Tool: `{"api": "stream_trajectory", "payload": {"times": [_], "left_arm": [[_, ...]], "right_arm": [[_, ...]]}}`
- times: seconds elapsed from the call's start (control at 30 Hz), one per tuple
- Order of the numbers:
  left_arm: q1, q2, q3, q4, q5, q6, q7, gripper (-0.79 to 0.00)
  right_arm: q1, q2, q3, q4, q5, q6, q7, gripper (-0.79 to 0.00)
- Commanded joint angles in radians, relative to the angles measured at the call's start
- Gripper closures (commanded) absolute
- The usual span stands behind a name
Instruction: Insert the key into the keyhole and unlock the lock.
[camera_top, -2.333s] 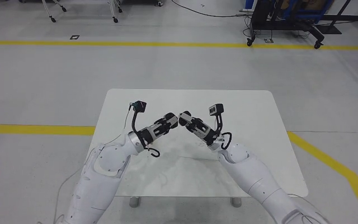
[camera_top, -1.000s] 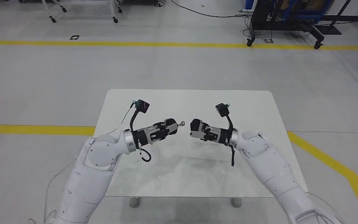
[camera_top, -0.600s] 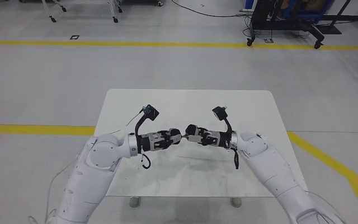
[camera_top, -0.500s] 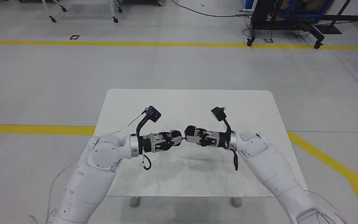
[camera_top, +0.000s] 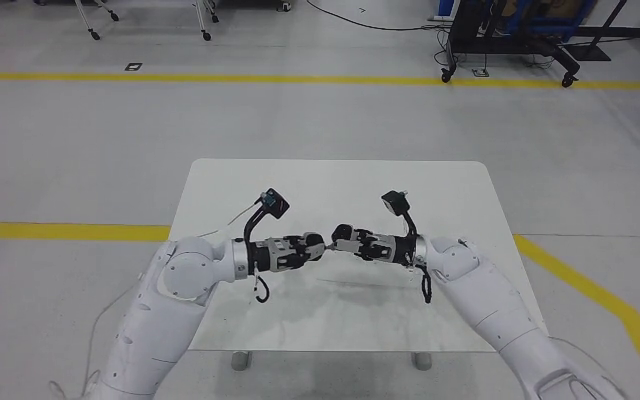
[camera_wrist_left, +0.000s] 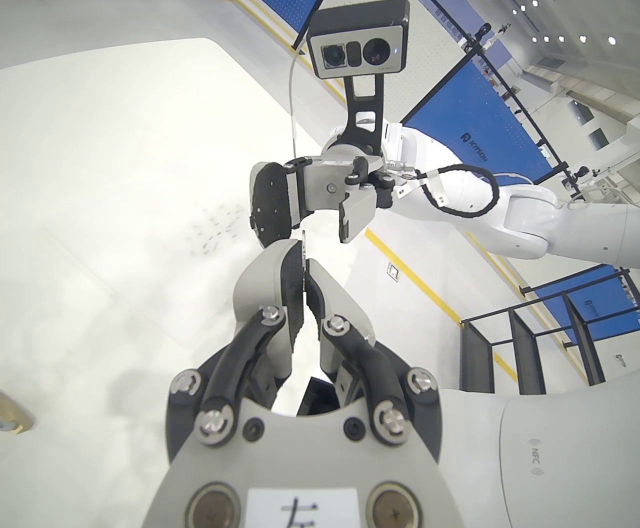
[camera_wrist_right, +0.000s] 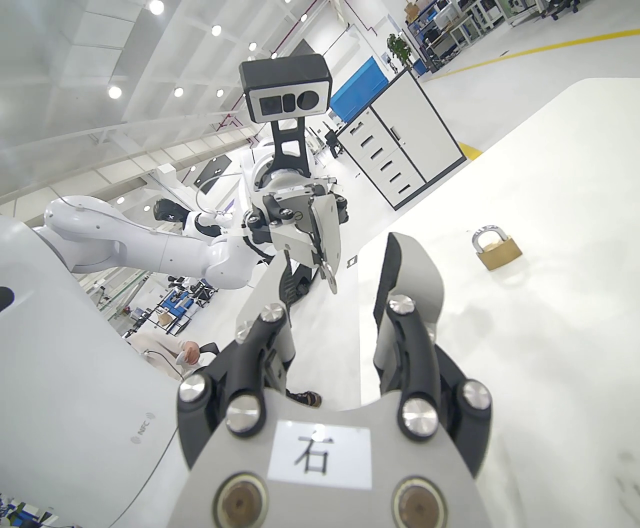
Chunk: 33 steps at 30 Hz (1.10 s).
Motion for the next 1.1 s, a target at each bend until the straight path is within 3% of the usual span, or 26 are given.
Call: {"api": "stream_trajectory", "payload": {"times": [0.0, 0.13, 0.27, 0.37, 0.57, 0.6, 0.63, 0.87, 1.07], "left_arm": [[-0.002, 0.002, 0.004, 0.001, 0.0, 0.0, 0.002, 0.0], [-0.005, 0.005, 0.008, 0.003, 0.002, -0.003, 0.012, 0.0], [-0.006, 0.009, 0.012, 0.003, 0.002, -0.006, 0.02, 0.0], [-0.008, 0.011, 0.015, 0.003, 0.003, -0.009, 0.024, 0.0], [-0.008, 0.016, 0.016, 0.005, 0.018, 0.0, 0.05, 0.0], [-0.008, 0.017, 0.015, 0.005, 0.023, 0.007, 0.058, -0.225], [-0.008, 0.017, 0.015, 0.006, 0.03, 0.017, 0.067, -0.785], [-0.008, 0.018, 0.016, 0.005, 0.031, 0.023, 0.076, -0.785], [-0.008, 0.018, 0.016, 0.005, 0.031, 0.023, 0.076, -0.785]], "right_arm": [[0.004, 0.003, -0.011, -0.002, 0.003, -0.003, -0.003, -0.311], [0.013, 0.01, -0.031, 0.005, 0.006, -0.005, -0.005, -0.179], [0.022, 0.016, -0.048, 0.01, 0.018, -0.008, -0.008, -0.114], [0.026, 0.021, -0.062, 0.008, 0.028, -0.011, -0.011, 0.0], [0.037, 0.03, -0.087, 0.008, 0.042, -0.02, -0.02, 0.0], [0.038, 0.031, -0.091, 0.008, 0.044, -0.023, -0.023, 0.0], [0.04, 0.032, -0.093, 0.009, 0.046, -0.029, -0.029, 0.0], [0.045, 0.043, -0.064, 0.024, 0.031, -0.05, -0.057, 0.0], [0.023, 0.069, 0.04, 0.056, -0.033, -0.05, -0.089, 0.0]]}}
